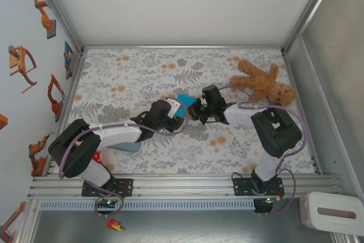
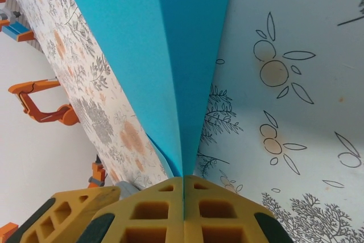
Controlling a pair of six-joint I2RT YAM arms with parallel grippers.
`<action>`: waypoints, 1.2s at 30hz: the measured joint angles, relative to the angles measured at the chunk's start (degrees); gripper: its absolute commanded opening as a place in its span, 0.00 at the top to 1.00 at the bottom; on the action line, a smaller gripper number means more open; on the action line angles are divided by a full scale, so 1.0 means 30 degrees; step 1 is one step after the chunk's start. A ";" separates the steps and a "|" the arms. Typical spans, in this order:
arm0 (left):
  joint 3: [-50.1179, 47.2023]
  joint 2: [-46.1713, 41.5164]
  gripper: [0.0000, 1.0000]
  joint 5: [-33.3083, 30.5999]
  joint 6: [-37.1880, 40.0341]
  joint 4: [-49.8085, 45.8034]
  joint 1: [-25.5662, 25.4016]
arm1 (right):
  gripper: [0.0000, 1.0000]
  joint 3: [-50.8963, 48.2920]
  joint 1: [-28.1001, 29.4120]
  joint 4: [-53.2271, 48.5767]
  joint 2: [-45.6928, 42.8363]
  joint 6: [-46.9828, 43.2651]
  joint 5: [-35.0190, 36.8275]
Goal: Fold a paper plane with a square sheet of paper (pick it up from the middle)
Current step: Fold the wing for the fifth time at the center of the table.
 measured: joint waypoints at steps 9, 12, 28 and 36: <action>0.0000 0.1246 0.48 -0.0532 0.1960 0.1049 -0.0372 | 1.00 0.0233 -0.0102 -0.0561 0.0000 0.0080 -0.0095; -0.0029 0.1668 0.48 -0.0918 0.2295 0.1705 -0.0408 | 1.00 0.0437 -0.0102 -0.0765 0.0000 0.0073 -0.0160; -0.0590 0.2361 0.52 -0.2353 0.3315 0.3024 -0.0874 | 0.98 0.1093 -0.0124 -0.1654 0.0000 0.0073 -0.0495; -0.0612 0.2608 0.61 -0.2419 0.3475 0.3351 -0.0998 | 0.96 0.1093 -0.0124 -0.1661 0.0000 0.0073 -0.0503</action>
